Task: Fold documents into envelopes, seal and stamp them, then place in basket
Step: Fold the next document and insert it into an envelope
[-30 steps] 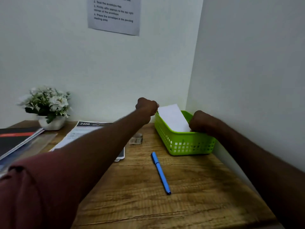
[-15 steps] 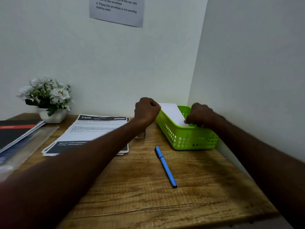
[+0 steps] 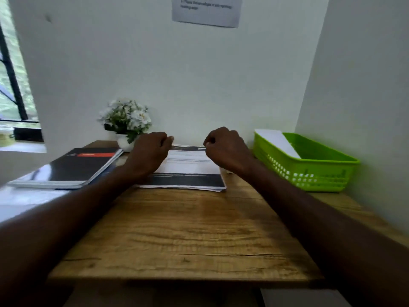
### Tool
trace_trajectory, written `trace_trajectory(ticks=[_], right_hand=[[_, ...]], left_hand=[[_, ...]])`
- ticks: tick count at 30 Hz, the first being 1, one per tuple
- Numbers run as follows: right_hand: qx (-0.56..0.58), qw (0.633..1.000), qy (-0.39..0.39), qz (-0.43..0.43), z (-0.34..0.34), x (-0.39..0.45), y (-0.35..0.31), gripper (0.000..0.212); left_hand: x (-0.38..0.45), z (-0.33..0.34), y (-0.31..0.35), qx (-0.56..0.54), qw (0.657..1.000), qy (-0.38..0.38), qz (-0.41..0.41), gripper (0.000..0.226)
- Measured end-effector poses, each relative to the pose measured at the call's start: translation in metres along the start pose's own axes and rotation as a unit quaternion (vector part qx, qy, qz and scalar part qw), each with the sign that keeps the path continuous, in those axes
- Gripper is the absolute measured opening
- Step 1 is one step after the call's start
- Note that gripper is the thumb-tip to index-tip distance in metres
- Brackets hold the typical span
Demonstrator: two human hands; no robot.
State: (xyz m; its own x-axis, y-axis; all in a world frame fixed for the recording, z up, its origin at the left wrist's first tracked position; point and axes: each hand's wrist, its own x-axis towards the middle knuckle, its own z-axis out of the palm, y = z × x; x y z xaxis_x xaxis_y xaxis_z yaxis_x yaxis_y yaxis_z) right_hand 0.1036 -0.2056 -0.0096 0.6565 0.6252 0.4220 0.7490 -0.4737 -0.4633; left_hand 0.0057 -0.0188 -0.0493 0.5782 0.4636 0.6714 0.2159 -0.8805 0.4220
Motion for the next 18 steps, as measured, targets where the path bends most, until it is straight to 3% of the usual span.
trace_trajectory(ticks=[2,5,12,15,18], right_hand=[[-0.023,1.000,-0.021,0.006,0.020,0.008,-0.003,0.029],[-0.078,0.996,-0.030,-0.012,0.049,0.011,0.000,0.027],[-0.130,0.986,-0.064,-0.085,0.073,0.009,0.010,0.043],[-0.113,0.983,-0.126,-0.066,0.076,0.005,0.012,0.049],[-0.121,0.979,-0.157,-0.045,0.077,0.002,0.011,0.050]], left_hand=[[0.001,0.000,-0.013,0.023,0.999,-0.015,-0.022,0.047],[0.003,0.003,-0.020,0.079,0.992,-0.076,-0.060,0.016],[0.000,0.013,-0.029,0.169,0.974,-0.136,-0.069,0.060],[-0.003,0.020,-0.027,0.192,0.964,-0.161,-0.087,0.063],[-0.003,0.021,-0.023,0.148,0.971,-0.143,-0.123,0.060]])
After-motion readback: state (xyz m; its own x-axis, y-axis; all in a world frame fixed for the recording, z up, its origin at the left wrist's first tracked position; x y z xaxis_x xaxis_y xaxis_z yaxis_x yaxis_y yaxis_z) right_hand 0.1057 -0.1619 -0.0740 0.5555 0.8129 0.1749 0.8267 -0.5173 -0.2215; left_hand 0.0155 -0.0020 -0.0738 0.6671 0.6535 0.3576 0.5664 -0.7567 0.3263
